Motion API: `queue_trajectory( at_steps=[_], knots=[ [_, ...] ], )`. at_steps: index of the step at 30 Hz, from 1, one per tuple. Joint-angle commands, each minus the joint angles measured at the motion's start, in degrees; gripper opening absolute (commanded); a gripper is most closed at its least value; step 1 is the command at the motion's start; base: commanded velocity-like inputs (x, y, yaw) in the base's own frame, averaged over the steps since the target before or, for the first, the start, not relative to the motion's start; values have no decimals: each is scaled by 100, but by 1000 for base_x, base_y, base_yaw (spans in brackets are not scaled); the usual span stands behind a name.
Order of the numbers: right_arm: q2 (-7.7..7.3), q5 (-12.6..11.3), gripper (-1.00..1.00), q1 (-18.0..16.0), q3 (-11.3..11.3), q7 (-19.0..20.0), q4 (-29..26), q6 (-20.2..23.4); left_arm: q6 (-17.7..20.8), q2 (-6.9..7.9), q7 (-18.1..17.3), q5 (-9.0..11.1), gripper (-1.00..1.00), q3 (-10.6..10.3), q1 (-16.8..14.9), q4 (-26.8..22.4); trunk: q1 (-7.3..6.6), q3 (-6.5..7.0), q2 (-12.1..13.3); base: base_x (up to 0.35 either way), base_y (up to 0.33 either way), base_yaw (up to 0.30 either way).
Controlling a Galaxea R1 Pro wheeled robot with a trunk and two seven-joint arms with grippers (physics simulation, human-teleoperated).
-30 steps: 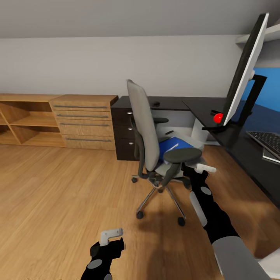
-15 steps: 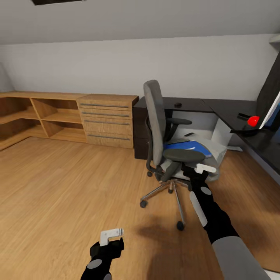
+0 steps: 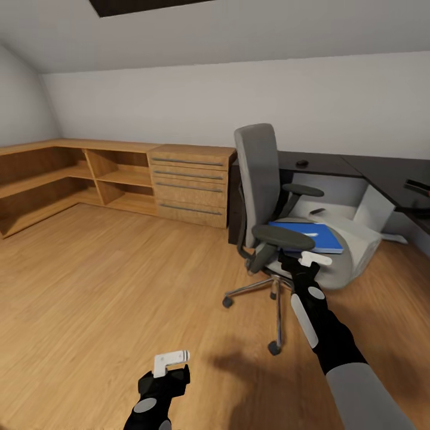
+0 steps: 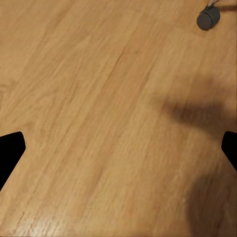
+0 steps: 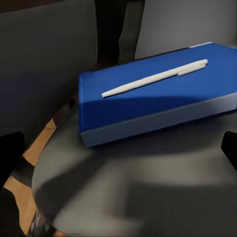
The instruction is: In the bedroom, organize the workspace by keeping the computer under the desk, ensuring the monitor is on the desk, placing the keyboard on the desk next to the monitor, placing the mouse on the desk next to the keyboard, moving the folder from the swivel chair onto the desk next to the mouse, stacking the notebook on top of the folder with the pen on top of the notebook, and positioning the swivel chair next to the desk.
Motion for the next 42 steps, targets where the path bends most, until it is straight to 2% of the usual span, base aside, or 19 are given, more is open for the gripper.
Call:
queue_trajectory(
  at_steps=[1,16,42],
  knots=[
    [-7,-30,100,-2,21,-47,-10,29,9,0,54,59,100,-8,-5,-6,-1,-4,-2,0,0,119],
    [-14,-25,100,-2,21,-47,-8,29,8,1,54,59,100,-8,-3,-15,-1,0,-2,0,0,-19],
    [-24,-13,100,-3,15,-47,-1,23,9,4,54,59,100,-5,-1,-15,-1,76,-2,0,0,-240]
  ],
)
